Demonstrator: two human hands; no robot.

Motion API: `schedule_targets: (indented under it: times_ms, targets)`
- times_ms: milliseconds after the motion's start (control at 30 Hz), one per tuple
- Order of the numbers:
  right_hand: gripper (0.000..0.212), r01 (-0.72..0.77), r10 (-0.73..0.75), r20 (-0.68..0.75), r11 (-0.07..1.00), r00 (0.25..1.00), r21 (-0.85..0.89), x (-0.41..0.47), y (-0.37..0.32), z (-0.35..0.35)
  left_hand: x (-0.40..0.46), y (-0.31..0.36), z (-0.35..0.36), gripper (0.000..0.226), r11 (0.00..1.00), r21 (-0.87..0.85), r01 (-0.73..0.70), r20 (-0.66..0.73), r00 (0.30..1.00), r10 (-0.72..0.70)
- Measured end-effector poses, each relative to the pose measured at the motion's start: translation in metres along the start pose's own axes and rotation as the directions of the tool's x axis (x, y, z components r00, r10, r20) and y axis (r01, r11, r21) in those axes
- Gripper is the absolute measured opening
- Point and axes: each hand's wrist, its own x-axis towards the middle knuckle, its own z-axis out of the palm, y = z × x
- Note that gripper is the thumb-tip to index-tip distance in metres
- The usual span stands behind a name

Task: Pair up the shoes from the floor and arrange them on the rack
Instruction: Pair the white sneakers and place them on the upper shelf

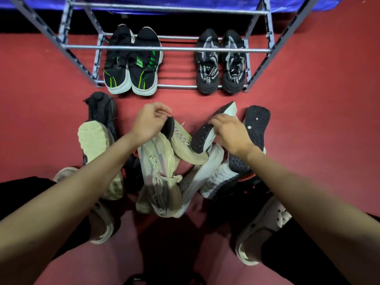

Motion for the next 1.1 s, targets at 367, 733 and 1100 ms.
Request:
schedule_targets:
  times_ms: [367,733,1100]
  targets:
    - [0.016,-0.108,0.383,-0.357,0.796,0.852,0.596,-0.046,-0.025,-0.072,-0.038,0.039,-0.004,0.028,0.972,-0.18,0.153,0.257,0.961,-0.104]
    - [0.031,-0.179,0.536,0.046,0.199,0.843,0.963,-0.042,-0.032,-0.084,-0.081,0.054,0.021,0.032,0.955,-0.157,0.25,0.469,0.87,-0.151]
    - [0.025,-0.349,0.401,0.125,0.554,0.907,0.756,-0.037,-0.036,-0.053,-0.099,0.018,0.011,0.033,0.923,-0.227,0.312,0.147,0.948,-0.284]
